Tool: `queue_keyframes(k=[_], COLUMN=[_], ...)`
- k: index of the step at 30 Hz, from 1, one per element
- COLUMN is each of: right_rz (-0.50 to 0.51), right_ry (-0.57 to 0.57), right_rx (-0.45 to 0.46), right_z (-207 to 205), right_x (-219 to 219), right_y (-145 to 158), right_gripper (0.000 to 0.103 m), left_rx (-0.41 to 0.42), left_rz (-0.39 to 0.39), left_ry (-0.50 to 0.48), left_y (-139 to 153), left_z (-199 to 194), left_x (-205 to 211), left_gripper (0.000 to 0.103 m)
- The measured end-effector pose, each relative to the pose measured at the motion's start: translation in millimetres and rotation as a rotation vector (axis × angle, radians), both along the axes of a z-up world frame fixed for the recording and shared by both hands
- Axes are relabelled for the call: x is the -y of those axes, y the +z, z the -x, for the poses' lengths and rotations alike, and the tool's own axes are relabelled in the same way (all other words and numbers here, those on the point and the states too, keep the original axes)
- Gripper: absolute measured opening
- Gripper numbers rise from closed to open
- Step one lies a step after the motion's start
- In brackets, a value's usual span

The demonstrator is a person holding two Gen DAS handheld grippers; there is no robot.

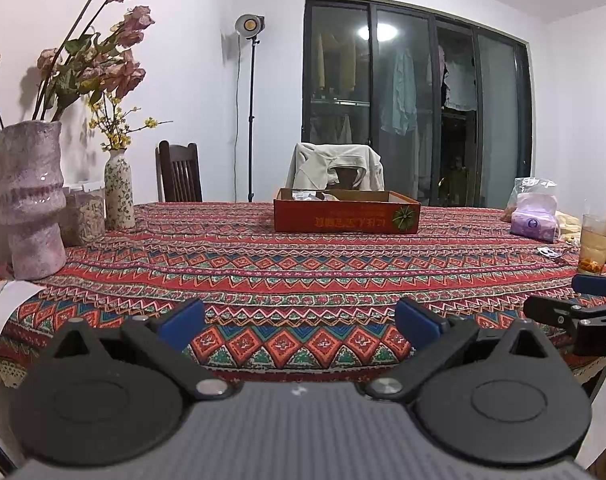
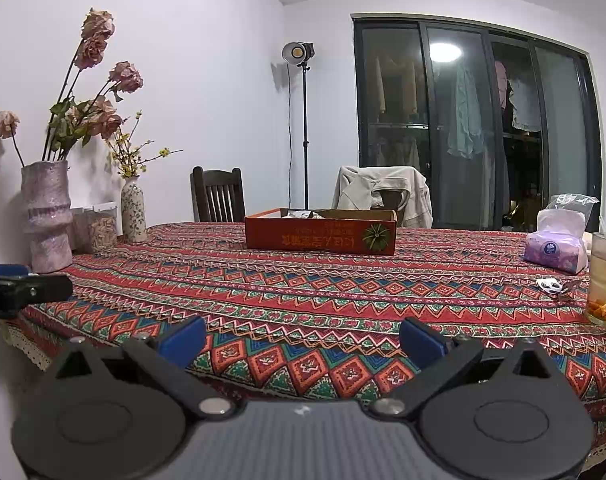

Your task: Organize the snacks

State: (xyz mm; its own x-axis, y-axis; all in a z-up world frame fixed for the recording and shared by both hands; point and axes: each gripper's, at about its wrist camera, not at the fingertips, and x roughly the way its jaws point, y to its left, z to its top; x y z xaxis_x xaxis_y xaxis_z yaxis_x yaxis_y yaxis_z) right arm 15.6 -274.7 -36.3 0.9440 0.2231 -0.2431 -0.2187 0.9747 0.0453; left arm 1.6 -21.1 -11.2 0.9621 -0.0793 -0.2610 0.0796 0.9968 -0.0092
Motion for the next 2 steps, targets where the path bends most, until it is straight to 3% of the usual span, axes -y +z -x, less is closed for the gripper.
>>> queue_keyframes(k=[2], right_rz=[0.0], right_ry=[-0.001], right_rx=[0.0], right_z=[0.0], right_x=[0.1], right_y=[0.1], right_gripper=[0.103], left_rx=[0.004], left_rz=[-0.003], left_ry=[-0.006], left_y=[-0.4], left_z=[1.4], left_x=[1.3], left_gripper=[0.103])
